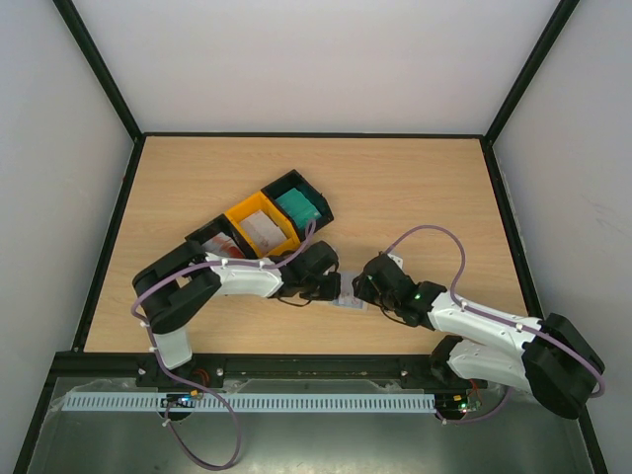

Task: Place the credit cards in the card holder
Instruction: Insert the credit card into the card holder.

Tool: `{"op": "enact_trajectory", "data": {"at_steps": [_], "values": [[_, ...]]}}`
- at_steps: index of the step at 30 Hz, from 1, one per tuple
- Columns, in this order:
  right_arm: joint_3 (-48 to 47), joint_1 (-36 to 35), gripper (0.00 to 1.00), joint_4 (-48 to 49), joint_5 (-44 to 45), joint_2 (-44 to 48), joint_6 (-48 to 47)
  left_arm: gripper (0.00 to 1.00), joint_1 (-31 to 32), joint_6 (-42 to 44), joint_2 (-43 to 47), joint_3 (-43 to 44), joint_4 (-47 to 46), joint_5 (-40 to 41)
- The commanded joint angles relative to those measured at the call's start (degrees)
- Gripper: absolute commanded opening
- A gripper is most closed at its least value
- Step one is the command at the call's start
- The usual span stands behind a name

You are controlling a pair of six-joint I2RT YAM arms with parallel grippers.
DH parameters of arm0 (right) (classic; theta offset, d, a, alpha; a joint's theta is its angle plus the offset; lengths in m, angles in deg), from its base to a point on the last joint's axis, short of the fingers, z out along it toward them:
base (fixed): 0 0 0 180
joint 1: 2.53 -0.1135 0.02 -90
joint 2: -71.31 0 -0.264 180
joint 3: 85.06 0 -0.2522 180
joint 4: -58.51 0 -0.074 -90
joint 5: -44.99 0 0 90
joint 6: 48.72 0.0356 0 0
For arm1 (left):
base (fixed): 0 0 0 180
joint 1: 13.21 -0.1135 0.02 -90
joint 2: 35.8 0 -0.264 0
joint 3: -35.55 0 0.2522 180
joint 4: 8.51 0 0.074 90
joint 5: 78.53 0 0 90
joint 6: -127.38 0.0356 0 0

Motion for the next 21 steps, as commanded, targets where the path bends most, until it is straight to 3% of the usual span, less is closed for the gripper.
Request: {"op": "enact_trajectory", "data": {"at_steps": [1, 21], "values": [[1.1, 0.2, 0.43, 2.0, -0.7, 1.0, 1.3, 0.03, 0.4, -0.5, -1.4, -1.4, 0.8, -0.1], [1.4, 0.2, 0.36, 3.8, -2.4, -4.3, 1.1, 0.02, -0.2, -1.9, -2.5, -3.3, 2.1, 1.3]]}}
